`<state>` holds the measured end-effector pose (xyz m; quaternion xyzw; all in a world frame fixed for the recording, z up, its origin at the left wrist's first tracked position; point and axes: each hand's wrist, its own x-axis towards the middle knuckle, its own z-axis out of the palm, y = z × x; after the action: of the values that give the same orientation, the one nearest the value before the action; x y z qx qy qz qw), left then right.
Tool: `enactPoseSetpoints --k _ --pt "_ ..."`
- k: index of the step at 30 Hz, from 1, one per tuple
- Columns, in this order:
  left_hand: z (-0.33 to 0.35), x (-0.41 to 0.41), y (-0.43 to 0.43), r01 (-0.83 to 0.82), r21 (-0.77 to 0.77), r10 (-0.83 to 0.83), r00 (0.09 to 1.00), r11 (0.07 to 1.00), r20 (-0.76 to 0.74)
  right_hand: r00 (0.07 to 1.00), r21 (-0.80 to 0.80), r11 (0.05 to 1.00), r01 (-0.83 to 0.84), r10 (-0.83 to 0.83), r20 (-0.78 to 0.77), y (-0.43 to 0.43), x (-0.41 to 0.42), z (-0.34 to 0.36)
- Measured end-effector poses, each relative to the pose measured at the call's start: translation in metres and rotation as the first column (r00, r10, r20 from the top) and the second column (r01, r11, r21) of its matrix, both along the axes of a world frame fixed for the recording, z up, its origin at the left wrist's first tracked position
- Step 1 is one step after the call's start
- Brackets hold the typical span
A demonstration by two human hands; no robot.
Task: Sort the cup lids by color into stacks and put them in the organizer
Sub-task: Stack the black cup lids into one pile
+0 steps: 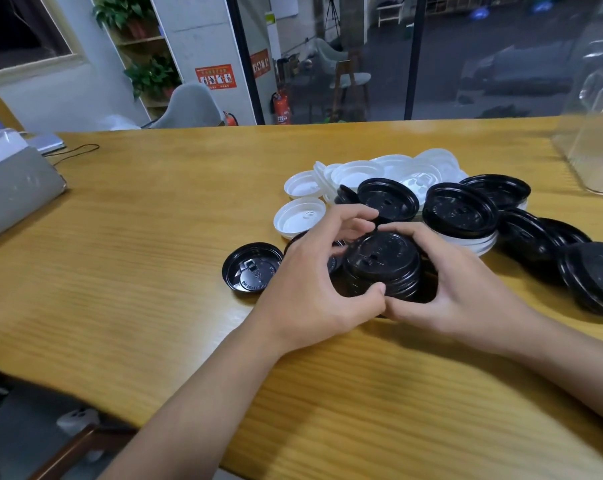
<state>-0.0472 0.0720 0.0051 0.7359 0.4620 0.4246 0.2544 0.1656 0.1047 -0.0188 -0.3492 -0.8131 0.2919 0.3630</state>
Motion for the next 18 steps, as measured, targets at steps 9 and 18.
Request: enactPoseSetpoints --k 9,18 --pt "-0.006 0.007 0.001 -0.065 -0.008 0.066 0.995 0.998 0.075 0.999 -0.002 0.999 0.034 -0.034 0.034 -0.005 0.002 -0.002" --pt "-0.002 -0.003 0.000 0.028 -0.062 -0.024 0.997 0.998 0.070 0.999 -0.062 0.998 -0.012 0.015 0.049 0.000 0.007 0.000"
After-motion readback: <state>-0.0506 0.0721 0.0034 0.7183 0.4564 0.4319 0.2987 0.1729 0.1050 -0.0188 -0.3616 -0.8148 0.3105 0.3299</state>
